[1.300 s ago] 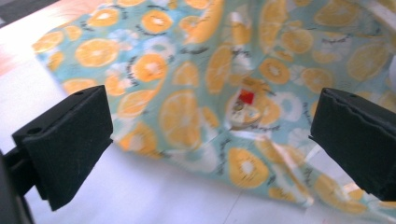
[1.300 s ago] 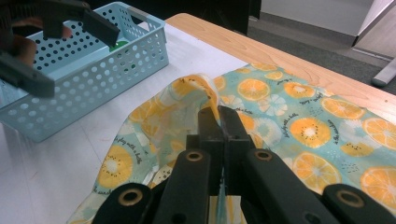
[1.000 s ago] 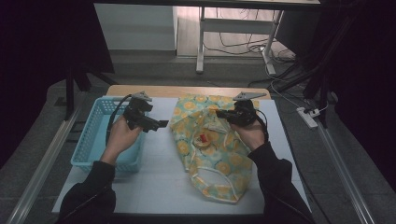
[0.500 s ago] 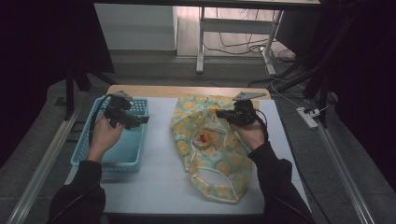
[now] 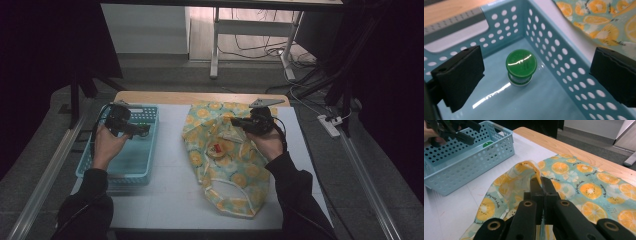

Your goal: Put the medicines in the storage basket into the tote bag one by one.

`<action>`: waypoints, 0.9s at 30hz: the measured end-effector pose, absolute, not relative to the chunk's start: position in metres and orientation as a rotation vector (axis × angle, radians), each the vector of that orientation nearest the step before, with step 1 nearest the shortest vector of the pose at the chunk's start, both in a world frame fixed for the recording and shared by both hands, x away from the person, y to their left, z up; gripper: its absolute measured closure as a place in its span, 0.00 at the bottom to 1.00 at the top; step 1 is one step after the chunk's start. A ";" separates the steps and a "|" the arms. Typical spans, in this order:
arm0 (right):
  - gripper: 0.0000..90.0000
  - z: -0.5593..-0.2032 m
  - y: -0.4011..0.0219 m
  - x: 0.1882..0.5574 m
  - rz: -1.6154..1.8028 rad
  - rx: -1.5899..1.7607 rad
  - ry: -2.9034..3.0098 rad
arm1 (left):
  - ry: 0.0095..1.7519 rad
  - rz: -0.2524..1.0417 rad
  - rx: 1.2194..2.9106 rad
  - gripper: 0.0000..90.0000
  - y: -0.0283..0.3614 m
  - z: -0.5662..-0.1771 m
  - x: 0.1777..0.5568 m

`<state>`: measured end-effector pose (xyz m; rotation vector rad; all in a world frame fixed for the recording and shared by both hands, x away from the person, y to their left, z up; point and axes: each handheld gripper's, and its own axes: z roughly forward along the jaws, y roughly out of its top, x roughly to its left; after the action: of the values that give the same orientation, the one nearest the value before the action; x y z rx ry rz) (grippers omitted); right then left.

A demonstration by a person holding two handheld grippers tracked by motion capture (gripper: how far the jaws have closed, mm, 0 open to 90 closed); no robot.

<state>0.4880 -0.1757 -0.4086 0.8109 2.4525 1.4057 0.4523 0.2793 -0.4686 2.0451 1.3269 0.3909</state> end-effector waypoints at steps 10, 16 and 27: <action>1.00 -0.409 -0.177 0.488 1.405 0.810 2.454 | 1.401 0.387 2.129 0.00 0.276 -0.491 0.469; 1.00 -0.409 -0.177 0.488 1.406 0.814 2.453 | 1.447 0.351 2.163 0.02 0.273 -0.499 0.478; 1.00 -0.409 -0.176 0.488 1.412 0.808 2.455 | 1.471 0.357 2.218 0.27 0.269 -0.502 0.485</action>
<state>0.4878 -0.1759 -0.4091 0.8077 2.4551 1.4120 0.4852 0.2685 -0.5016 2.2183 1.4708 0.3568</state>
